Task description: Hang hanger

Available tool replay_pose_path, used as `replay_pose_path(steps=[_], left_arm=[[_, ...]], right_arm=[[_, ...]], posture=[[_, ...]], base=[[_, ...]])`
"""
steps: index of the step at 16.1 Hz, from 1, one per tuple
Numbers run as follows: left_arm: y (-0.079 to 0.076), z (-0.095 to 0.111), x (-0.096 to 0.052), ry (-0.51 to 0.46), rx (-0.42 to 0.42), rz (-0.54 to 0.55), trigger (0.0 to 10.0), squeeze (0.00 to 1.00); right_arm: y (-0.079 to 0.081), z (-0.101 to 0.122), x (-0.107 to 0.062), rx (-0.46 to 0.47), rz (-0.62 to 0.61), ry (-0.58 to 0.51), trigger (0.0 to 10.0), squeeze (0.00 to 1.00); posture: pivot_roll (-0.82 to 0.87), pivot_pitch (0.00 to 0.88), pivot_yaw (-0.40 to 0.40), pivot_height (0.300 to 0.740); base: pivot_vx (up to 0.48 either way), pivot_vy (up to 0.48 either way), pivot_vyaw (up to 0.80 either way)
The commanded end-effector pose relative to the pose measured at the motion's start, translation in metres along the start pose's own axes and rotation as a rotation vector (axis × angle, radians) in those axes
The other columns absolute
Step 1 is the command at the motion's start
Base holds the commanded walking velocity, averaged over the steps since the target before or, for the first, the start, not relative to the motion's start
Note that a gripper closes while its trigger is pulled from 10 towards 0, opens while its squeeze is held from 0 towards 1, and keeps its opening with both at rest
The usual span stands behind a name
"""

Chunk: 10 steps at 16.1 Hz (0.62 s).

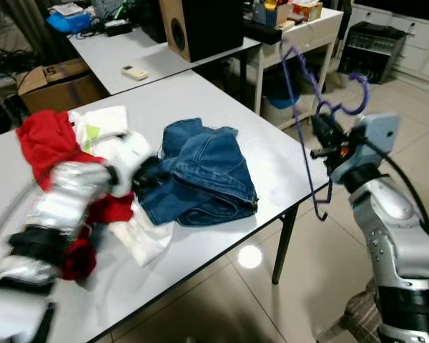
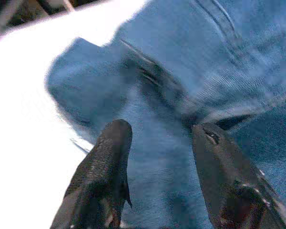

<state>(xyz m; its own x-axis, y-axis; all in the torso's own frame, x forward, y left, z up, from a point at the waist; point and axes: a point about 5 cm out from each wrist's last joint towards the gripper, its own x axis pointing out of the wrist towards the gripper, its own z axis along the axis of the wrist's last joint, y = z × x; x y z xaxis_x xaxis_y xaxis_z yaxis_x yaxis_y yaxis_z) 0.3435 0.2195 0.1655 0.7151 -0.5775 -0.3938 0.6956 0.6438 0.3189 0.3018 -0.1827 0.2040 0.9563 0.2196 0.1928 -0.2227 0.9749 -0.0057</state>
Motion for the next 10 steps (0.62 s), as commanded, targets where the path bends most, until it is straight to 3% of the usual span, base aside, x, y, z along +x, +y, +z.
replay_pose_path(steps=[1,3,6,7,8,10], left_arm=[[0.01,0.009,-0.016,-0.056,-0.006,0.035,10.0,1.0],[0.011,0.023,-0.031,-0.16,-0.068,0.059,10.0,1.0],[-0.015,0.035,-0.033,-0.317,-0.221,0.001,10.0,1.0],[-0.021,0.034,-0.03,-0.341,-0.251,0.051,10.0,1.0],[-0.026,0.032,-0.025,-0.355,-0.303,0.185,10.0,1.0],[-0.03,0.029,-0.026,-0.346,-0.377,0.301,10.0,1.0]], right_arm=[[0.002,0.011,0.001,0.007,-0.005,-0.028,10.0,0.0],[0.009,0.02,-0.002,0.01,0.033,-0.044,10.0,0.0],[0.028,0.026,-0.005,0.015,0.127,-0.019,10.0,0.0],[0.037,0.023,-0.006,0.012,0.173,0.006,10.0,0.0],[0.049,0.018,-0.007,-0.078,0.221,0.036,10.0,0.0],[0.062,0.018,-0.01,-0.06,0.263,0.039,10.0,0.0]], posture=[[0.0,0.0,0.121,0.74],[0.0,0.0,0.12,0.74],[0.01,0.0,0.114,0.74],[0.01,0.0,0.114,0.74],[0.01,0.0,0.107,0.74],[0.02,0.0,0.096,0.74]], base=[[0.0,0.0,0.0],[0.0,0.0,0.0],[0.0,0.0,0.0],[0.0,0.0,0.0],[0.0,0.0,0.0],[0.0,0.0,0.68]])
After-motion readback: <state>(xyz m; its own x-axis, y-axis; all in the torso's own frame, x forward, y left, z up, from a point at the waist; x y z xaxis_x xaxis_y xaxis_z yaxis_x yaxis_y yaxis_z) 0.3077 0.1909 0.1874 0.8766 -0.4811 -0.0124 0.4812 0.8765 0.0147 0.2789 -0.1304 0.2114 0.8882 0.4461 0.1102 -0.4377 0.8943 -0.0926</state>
